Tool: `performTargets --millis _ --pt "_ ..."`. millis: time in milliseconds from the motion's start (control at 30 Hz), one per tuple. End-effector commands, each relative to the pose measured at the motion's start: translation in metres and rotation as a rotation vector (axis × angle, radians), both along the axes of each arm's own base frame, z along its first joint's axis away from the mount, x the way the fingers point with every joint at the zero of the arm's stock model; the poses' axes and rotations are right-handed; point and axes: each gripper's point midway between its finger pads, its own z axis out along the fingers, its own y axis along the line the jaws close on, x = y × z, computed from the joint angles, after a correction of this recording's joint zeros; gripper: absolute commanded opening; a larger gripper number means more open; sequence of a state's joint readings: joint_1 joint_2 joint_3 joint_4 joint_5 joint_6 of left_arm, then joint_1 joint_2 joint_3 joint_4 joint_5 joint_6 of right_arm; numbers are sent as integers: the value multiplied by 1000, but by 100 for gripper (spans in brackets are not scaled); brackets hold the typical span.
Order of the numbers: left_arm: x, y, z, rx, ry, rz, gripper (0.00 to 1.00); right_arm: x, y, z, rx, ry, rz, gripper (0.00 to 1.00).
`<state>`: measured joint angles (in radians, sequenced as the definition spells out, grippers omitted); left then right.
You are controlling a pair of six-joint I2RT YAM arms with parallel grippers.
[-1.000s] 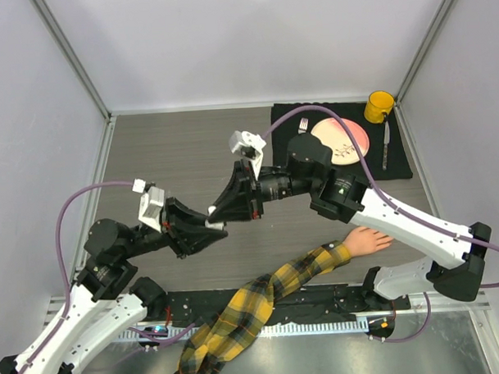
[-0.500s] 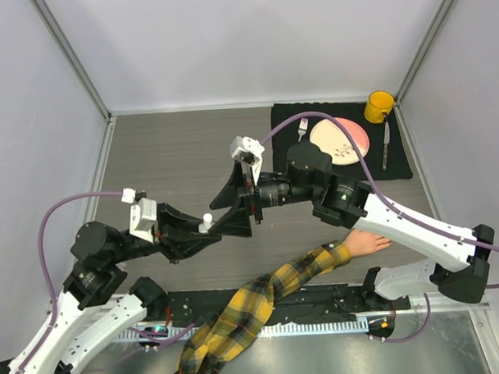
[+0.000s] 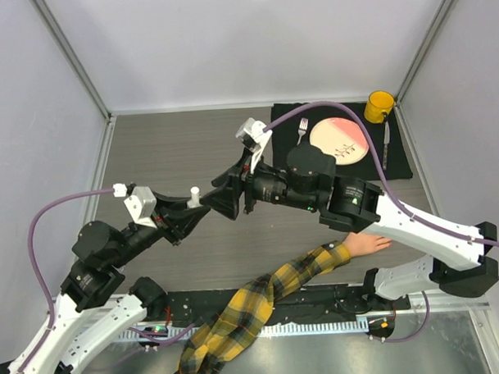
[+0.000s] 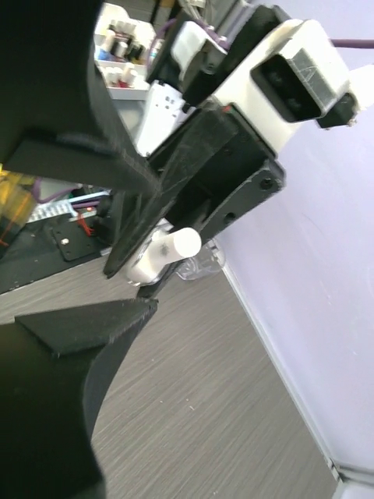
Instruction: Paint the nails
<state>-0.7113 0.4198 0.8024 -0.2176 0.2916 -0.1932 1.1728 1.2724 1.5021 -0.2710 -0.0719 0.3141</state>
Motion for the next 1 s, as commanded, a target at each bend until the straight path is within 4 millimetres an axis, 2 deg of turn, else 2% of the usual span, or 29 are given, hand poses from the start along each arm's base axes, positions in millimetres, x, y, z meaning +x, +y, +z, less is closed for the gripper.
performTargets --millis 0,133,367,400,467,500,533,567,600,633,667,700,733,767,800,900,933,967 --pt "10 9 26 -49 -42 78 0 20 9 17 34 2 -130 59" --pt "12 5 24 -56 -25 70 0 21 24 17 21 -2 -133 55" --pt "11 3 26 -80 -21 57 0 21 31 6 -11 1 -140 36" --pt "10 3 26 -81 -22 50 0 21 31 4 -17 -2 -140 21" --pt "5 0 26 -73 -22 21 0 20 28 4 -20 -17 -135 5" --pt "-4 -6 24 -59 -29 -43 0 18 27 -2 -41 -35 -121 0" --pt "-14 -10 25 -52 -39 -98 0 14 26 -3 -49 -63 -88 0" --pt "-24 -14 27 -51 -50 -161 0 -11 29 0 -40 -88 70 0" --pt "-56 -24 24 -30 -74 -346 0 -37 30 -11 -53 -107 238 0" --pt "-75 -28 25 -35 -84 -457 0 -59 28 -17 -53 -158 411 0" --pt "-95 -29 40 -88 -103 -573 0 -73 21 -18 -24 -161 556 0" --pt "-114 -29 40 -106 -88 -696 0 -116 3 -28 7 -105 862 0" --pt "-135 -26 39 -97 -91 -825 0 -126 -2 -26 22 -23 931 0" --pt "-144 -24 48 -132 -68 -881 0 -130 -3 -22 48 -27 978 0" --pt "-144 -24 47 -126 -57 -891 0 -129 -2 -24 45 -15 977 0" --pt "-127 -28 36 -76 -46 -770 0 -115 5 -27 46 -40 855 0" --pt "-121 -28 34 -69 -47 -728 0 -104 6 -21 57 -58 774 0" --pt "-107 -29 35 -76 -43 -643 0 -99 6 -19 59 -58 738 19"
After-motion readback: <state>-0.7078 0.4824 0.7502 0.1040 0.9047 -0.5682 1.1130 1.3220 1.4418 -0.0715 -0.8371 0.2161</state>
